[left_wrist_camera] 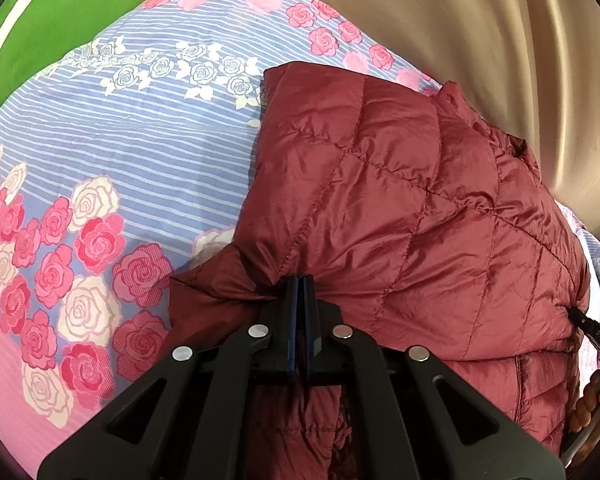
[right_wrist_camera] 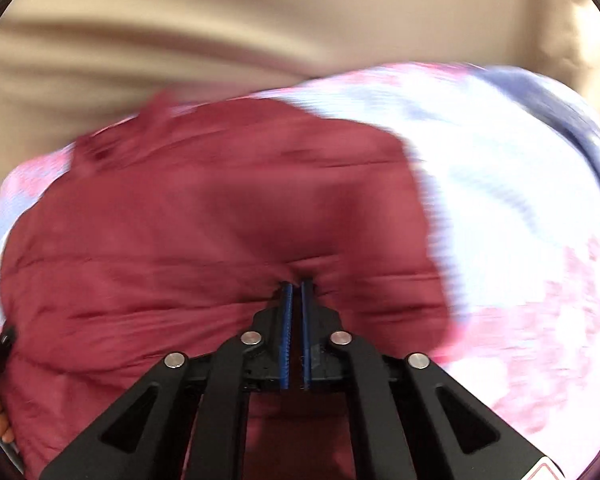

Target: Fold large clothes

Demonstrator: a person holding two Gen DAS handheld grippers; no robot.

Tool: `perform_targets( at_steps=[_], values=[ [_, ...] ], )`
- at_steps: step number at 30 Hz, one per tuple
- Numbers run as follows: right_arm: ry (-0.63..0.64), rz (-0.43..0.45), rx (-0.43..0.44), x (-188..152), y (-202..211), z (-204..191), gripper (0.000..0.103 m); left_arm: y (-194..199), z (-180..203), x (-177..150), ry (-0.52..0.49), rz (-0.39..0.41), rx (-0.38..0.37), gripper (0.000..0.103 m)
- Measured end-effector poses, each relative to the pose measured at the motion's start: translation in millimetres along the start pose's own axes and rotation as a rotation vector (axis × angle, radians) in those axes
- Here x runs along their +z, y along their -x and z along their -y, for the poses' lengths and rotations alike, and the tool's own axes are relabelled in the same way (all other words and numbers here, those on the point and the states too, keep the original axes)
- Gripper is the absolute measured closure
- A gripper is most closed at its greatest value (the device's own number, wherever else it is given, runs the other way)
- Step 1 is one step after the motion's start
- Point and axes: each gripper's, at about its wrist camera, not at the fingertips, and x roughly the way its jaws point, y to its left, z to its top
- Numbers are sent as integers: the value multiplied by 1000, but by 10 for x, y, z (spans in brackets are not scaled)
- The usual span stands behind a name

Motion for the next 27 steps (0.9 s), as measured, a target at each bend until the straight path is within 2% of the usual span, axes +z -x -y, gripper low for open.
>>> perform_targets(
  at_steps=[2,4,6,9,11,12,13,14,15,16,18,19,20,22,24,27],
  values=[
    [-64,0,-23,7,78,223,100,0,0,0,0,0,0,101],
    [-94,19,27,24,185,285,87,-1,5,2,-3,0,4,101],
    [-83,35,81,71,256,216,81,2,0,8,-4,1,6,101],
    [-40,59,88,161,298,96,57,94,-36,33,8,-3,7,100],
    [2,80,72,272,247,-9,53,339,-51,163,28,46,-40,99],
    [8,82,66,319,218,-26,51,475,-58,254,40,84,-63,93],
    [5,77,68,386,147,-40,49,588,-65,347,53,118,-79,79],
    [-7,69,78,438,78,-32,48,672,-67,435,66,147,-87,62],
    [-31,56,96,485,-12,-31,48,742,-53,555,78,178,-90,57],
    [-48,50,107,491,-61,2,48,737,-9,695,68,191,-86,52],
    [-84,35,129,509,-155,14,48,519,99,910,16,138,-61,53],
    [-95,33,134,516,-182,-12,49,315,127,994,3,84,-44,55],
    [-91,34,133,535,-201,-52,53,85,124,1048,9,29,-29,71],
    [-55,38,145,547,-171,-131,89,-317,62,1080,47,-70,8,93],
    [-11,71,171,583,-66,-237,95,-501,-32,1041,103,-94,-5,102],
    [21,214,236,618,310,-268,97,-467,-22,1094,94,-32,15,103]
  ],
)
